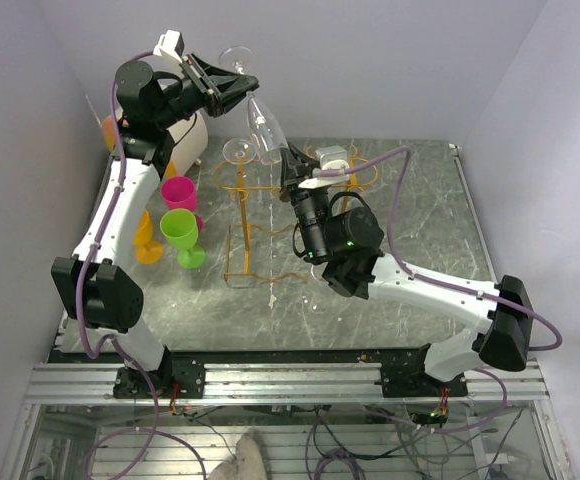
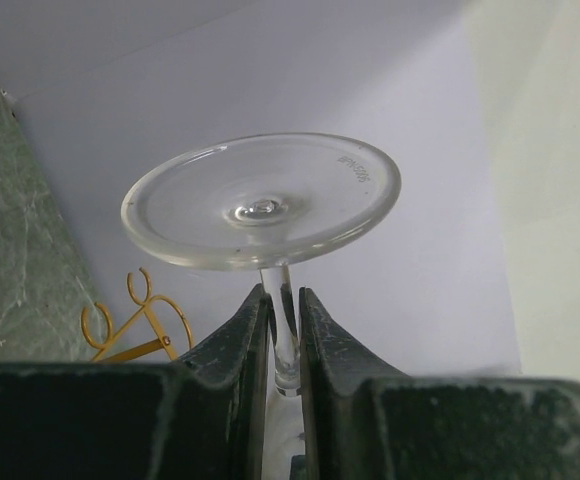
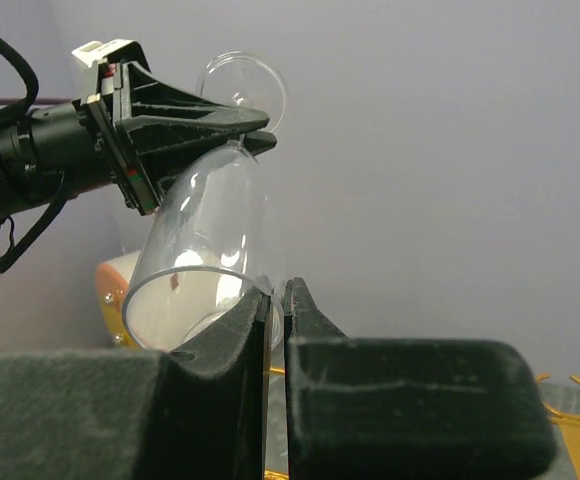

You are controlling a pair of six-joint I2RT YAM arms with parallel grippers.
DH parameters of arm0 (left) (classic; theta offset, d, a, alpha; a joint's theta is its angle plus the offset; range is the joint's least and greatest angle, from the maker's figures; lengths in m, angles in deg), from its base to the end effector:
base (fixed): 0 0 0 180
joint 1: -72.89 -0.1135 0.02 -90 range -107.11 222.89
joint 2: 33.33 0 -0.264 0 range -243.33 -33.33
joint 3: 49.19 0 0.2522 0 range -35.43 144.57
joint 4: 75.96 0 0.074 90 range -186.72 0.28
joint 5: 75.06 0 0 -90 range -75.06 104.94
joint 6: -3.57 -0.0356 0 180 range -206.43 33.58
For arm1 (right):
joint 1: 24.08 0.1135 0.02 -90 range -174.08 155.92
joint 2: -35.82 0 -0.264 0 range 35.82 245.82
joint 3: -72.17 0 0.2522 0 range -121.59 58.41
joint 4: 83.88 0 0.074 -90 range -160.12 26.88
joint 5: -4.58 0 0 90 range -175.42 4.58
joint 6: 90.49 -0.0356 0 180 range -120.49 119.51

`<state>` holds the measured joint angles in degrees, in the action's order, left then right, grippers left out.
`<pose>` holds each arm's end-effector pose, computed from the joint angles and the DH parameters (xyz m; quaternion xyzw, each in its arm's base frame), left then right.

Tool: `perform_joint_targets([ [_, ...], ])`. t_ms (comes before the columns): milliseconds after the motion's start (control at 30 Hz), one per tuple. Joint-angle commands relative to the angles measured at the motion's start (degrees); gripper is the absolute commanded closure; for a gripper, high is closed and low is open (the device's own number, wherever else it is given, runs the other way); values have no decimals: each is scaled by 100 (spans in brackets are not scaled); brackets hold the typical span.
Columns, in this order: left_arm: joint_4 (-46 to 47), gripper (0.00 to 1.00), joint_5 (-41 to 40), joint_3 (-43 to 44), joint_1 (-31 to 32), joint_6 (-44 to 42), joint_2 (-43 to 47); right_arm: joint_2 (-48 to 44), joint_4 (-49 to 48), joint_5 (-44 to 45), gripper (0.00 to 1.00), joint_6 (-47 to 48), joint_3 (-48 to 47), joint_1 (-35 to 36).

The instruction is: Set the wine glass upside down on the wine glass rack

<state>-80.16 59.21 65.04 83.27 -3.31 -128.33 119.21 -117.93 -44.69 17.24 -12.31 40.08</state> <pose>0.3666 -0.0924 0.4854 -0.0935 0.6312 -0.6925 0.3366 0.1623 0.2818 0.4387 -0.0497 0.5286 0.1807 0.8279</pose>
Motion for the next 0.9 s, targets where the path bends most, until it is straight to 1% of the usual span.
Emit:
perform_joint_targets([
  [0,207,93,86,141,-22,-314,13,-48,-336,105,100,175,-105,71],
  [33,249,93,123,182,-30,-372,-2,-55,-302,82,98,177,-103,71],
  [67,232,93,145,253,-35,-449,-22,-68,-239,32,92,165,-107,75],
  [100,102,93,150,372,-39,-608,-56,-83,-148,-18,83,134,-113,76],
  [133,-24,93,163,511,-42,-824,-103,-105,-50,-94,67,108,-126,78],
  [200,-241,93,186,835,-52,-1169,-158,-170,212,-212,46,25,-150,71],
  [267,-640,93,166,1263,-68,-1698,-196,-280,475,-293,35,-55,-148,71],
  [333,-1035,93,145,1692,-70,-2280,-161,-433,643,-296,30,-130,-81,74],
  [400,-1322,93,134,1951,-70,-2803,-46,-660,729,-253,28,-189,39,75],
  [533,-1873,93,186,2117,-70,-3727,344,-1197,1134,-263,26,-317,184,71],
  [600,-2245,93,326,1947,-70,-4147,595,-1505,1345,-215,25,-326,220,68],
  [667,-2506,93,460,1490,-71,-4578,970,-1725,1491,-125,25,-297,233,70],
  [767,-2970,93,509,816,-70,-5586,1715,-2014,1532,-20,25,-236,276,77],
  [867,-3491,93,560,356,-62,-6299,2227,-2171,1567,2,25,-223,284,71],
])
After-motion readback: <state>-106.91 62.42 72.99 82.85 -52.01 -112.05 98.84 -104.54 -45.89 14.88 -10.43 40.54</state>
